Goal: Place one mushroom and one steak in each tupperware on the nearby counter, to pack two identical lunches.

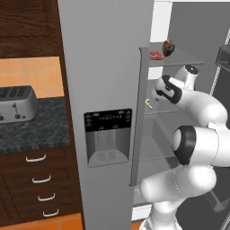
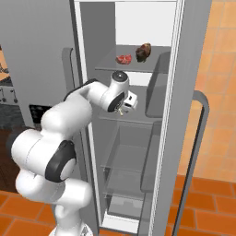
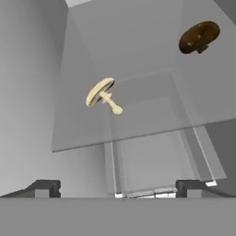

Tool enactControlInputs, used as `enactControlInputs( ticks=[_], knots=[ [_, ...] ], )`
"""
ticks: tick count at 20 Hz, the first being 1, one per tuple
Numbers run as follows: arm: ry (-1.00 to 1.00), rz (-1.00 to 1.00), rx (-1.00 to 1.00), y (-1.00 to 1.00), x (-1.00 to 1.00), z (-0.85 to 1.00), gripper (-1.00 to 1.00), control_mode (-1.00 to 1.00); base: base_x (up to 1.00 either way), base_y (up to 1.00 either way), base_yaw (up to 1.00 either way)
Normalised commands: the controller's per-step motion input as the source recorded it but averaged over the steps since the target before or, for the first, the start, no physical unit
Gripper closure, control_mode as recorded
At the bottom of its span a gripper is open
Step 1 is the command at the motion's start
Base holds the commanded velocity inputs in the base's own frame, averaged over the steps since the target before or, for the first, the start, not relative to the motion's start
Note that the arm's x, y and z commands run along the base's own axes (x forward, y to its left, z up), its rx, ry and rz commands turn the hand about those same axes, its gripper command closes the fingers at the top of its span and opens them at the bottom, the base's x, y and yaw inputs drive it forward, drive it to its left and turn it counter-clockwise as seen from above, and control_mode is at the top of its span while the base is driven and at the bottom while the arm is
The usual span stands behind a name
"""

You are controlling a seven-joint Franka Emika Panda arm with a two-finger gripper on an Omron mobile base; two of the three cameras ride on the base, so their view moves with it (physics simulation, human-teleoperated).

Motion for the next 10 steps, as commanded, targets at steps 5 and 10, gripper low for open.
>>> enactControlInputs(
  ticks=[5,10],
  knots=[
    [0.00,0.00,0.00,0.00,0.62,-0.50,-1.00,-1.00,0.00,0.00,0.00],
    [0.00,0.05,0.02,0.00,0.46,-0.23,-1.00,-1.00,0.00,0.00,0.00]
  ],
)
